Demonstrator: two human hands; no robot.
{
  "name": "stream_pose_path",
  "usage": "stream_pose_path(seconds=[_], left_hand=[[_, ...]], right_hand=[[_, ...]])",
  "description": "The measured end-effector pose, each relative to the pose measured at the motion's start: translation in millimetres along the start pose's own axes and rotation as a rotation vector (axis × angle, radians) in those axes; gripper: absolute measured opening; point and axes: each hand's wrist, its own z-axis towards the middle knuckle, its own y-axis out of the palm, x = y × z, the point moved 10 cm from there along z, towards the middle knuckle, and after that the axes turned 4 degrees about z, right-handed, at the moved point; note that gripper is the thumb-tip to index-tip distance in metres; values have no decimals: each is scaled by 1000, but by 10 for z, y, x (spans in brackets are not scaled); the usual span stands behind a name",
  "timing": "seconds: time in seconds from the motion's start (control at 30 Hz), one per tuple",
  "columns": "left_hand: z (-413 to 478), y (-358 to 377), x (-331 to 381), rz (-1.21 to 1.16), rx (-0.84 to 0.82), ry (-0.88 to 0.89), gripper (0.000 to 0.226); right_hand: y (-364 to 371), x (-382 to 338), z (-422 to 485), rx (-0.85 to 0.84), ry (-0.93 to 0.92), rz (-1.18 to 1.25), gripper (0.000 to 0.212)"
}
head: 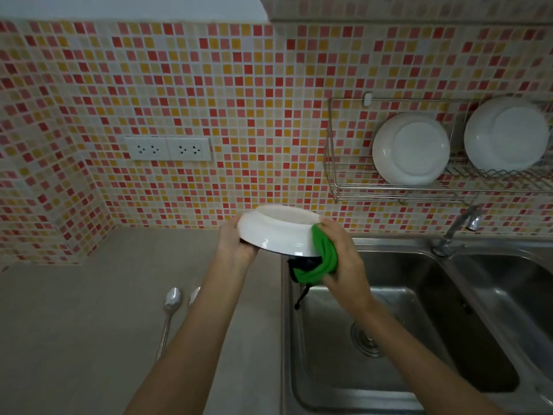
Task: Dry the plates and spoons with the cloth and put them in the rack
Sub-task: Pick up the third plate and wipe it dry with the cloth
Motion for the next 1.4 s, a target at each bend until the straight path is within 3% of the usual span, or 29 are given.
stream_pose_path(seconds=[0.13, 0.33, 0.47, 0.57, 0.7, 0.77, 0.87, 1.07, 1.17, 1.23, 1.33, 1.4], left_hand=[[-19, 173, 204, 11, -125, 227, 36], [-213, 510, 342, 139, -299, 371, 37], [-268, 535, 210, 379, -254, 366, 41], [-325, 517, 162, 598, -203, 417, 35], [-361, 412, 191, 720, -123, 409, 43], [-400, 365, 233, 727, -96, 407, 42], [-495, 389, 341, 653, -129, 447, 24], [-390, 142, 411, 225, -101, 427, 37], [-307, -46, 378, 150, 48, 433, 47], [-280, -107, 288, 135, 116, 417, 50], [-262, -10, 74, 200, 108, 361, 52], [-244, 121, -44, 362, 56, 370, 31]], right_hand=[[29, -38, 115, 30, 25, 83, 75], [150, 55, 343, 100, 331, 374, 83], [301, -43, 590, 19, 383, 444, 64], [221, -25, 831, 133, 425, 391, 52], [151, 282, 1143, 187, 561, 371, 58], [190, 479, 1243, 130, 643, 423, 51], [285, 759, 1219, 38, 704, 534, 20], [772, 1188, 309, -7, 1100, 943, 29], [627, 912, -21, 226, 933, 813, 38], [449, 512, -111, 265, 700, 581, 47], [463, -58, 65, 87, 340, 245, 52], [529, -185, 305, -6, 291, 238, 50]])
